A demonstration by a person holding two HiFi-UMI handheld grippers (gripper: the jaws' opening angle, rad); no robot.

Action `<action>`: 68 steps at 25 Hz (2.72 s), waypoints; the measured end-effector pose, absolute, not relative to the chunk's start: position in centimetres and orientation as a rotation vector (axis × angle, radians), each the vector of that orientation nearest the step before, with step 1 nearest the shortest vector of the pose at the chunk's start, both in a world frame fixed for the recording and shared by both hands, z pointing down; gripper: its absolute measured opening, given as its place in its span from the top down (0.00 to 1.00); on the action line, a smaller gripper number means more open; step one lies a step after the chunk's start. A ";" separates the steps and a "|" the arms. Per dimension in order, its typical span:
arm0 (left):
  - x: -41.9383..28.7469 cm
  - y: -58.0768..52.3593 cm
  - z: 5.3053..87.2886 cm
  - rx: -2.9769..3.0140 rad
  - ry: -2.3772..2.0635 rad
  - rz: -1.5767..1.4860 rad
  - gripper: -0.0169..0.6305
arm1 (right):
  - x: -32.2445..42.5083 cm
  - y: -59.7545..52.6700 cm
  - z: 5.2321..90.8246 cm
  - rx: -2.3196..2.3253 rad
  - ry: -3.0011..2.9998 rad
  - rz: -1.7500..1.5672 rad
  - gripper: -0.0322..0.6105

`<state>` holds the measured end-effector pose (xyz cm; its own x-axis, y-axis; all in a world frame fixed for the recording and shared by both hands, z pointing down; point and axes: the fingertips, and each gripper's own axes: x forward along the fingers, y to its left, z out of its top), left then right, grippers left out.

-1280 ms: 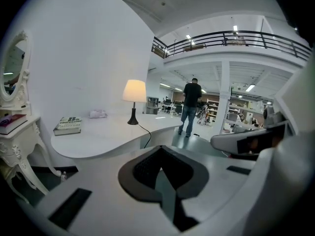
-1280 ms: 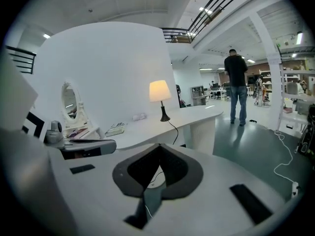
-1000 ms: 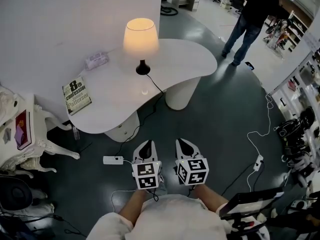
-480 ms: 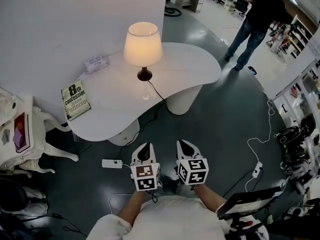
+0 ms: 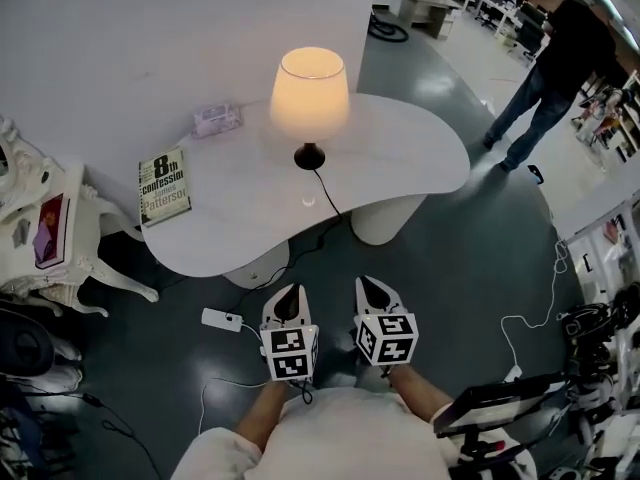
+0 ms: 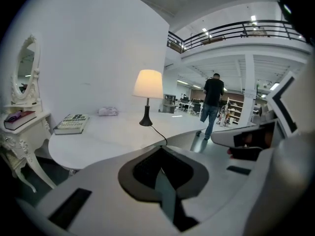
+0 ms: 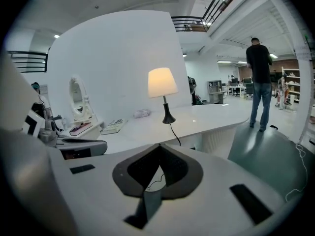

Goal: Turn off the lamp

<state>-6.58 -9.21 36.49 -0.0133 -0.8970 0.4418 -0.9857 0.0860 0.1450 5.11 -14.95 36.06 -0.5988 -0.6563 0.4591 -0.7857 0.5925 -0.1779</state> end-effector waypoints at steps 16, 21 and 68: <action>2.7 -16.4 37.0 1.570 -2.130 0.308 0.96 | 11.2 -25.0 36.6 0.777 -2.555 0.501 0.95; 3.6 -16.6 38.7 1.473 -2.148 0.300 0.96 | 11.2 -26.9 38.1 0.700 -2.562 0.492 0.95; -5.9 -26.2 68.7 1.475 -2.359 0.280 0.96 | 7.1 -35.2 74.9 0.851 -2.568 0.748 0.95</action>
